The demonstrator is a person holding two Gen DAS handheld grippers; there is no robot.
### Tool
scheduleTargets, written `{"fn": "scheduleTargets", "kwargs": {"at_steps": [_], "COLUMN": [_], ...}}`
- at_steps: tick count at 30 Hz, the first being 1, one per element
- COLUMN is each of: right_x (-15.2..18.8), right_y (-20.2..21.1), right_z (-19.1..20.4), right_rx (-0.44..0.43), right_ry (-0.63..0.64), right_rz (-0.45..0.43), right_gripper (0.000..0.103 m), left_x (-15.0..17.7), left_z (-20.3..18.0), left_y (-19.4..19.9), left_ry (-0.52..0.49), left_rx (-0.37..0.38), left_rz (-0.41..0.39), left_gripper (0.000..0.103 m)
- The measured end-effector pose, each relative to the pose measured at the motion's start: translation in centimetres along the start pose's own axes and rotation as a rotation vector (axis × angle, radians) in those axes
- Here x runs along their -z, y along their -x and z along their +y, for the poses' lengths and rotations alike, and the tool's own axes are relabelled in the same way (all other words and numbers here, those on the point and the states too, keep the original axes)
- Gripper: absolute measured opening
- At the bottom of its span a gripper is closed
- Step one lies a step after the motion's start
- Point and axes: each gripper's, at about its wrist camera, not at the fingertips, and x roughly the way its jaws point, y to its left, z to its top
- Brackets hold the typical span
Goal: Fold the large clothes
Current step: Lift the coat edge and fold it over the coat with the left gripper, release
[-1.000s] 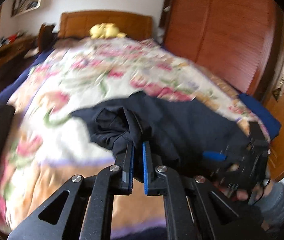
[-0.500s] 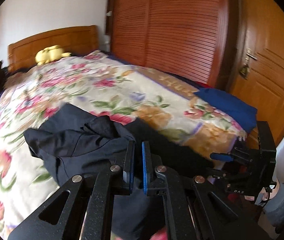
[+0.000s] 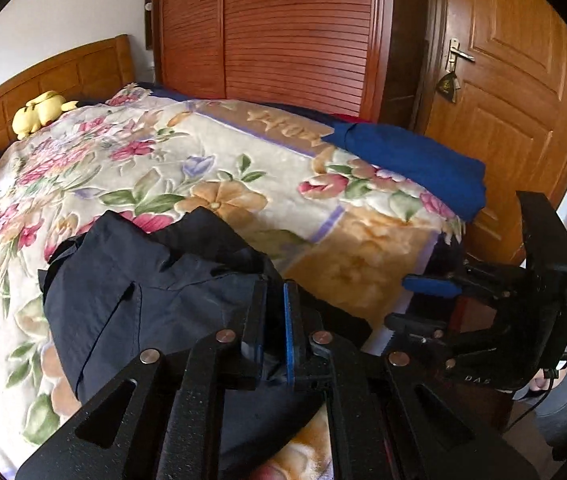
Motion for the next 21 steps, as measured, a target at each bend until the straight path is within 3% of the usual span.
{"fn": "scheduleTargets", "kwargs": {"at_steps": [7, 14, 21], "right_x": [-1.7, -4.5, -8.3], "right_y": [-0.2, 0.5, 0.3], "right_z": [0.3, 1.7, 3.6], "right_rx": [-0.005, -0.015, -0.049], "right_ry": [0.01, 0.065, 0.096], "right_rz": [-0.026, -0.068, -0.103], "right_gripper": [0.046, 0.046, 0.051], "left_x": [-0.4, 1.6, 5.8], "left_z": [1.0, 5.1, 10.0], "left_y": [4.4, 7.8, 8.4], "left_ry": [0.012, 0.074, 0.169], "left_rx": [0.001, -0.077, -0.163], "left_rz": [-0.087, -0.119, -0.08], "left_gripper": [0.031, 0.032, 0.032]}}
